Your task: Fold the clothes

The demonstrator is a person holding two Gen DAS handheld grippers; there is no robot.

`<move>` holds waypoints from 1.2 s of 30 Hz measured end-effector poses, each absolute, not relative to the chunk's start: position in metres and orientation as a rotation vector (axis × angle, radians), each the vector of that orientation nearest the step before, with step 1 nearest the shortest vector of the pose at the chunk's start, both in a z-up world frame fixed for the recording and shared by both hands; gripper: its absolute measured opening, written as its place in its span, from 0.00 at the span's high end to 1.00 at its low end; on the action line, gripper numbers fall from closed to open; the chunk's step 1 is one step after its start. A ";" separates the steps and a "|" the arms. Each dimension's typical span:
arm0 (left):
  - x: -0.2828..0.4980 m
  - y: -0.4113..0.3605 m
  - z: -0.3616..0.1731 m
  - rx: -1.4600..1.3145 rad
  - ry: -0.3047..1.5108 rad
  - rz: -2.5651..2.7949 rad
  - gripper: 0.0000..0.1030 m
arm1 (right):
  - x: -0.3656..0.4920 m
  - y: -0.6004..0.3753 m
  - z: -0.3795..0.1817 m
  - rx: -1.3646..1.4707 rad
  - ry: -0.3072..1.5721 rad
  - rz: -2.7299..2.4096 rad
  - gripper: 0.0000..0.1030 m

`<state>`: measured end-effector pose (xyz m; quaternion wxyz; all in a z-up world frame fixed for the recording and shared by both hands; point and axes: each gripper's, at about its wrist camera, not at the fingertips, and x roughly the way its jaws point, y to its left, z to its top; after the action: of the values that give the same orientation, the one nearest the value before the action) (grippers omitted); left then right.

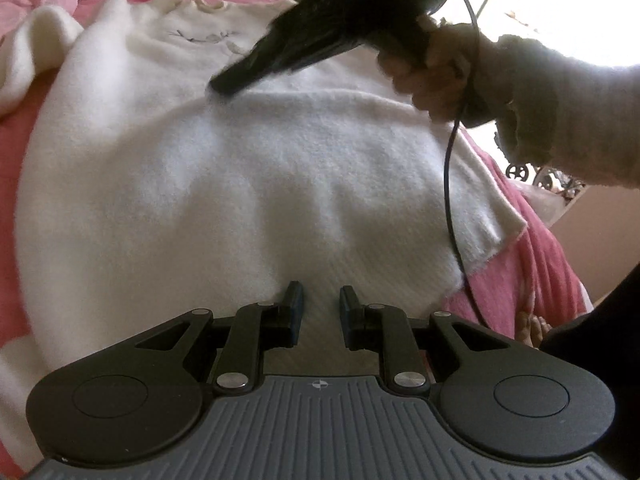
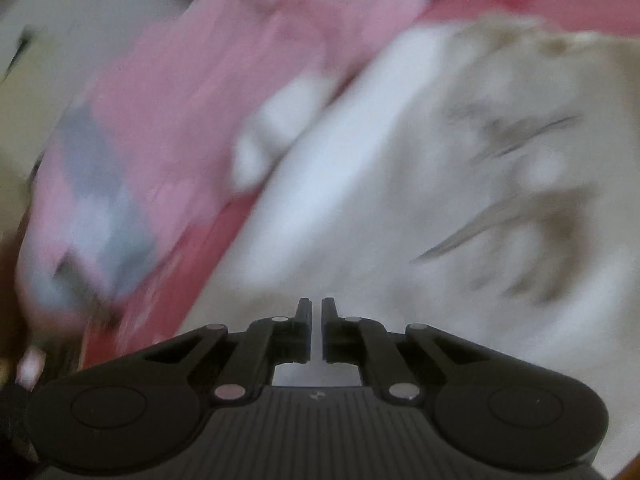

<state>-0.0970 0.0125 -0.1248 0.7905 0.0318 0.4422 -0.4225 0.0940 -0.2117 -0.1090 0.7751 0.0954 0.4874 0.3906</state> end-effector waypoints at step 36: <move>-0.091 0.021 -0.113 0.054 0.987 -0.949 0.82 | 0.151 -0.260 -0.113 0.474 1.021 0.588 0.99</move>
<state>-0.0909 0.0209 -0.1134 0.7742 0.0250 0.4557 -0.4385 0.1506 -0.2601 -0.1129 0.8050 0.2215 0.4770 0.2744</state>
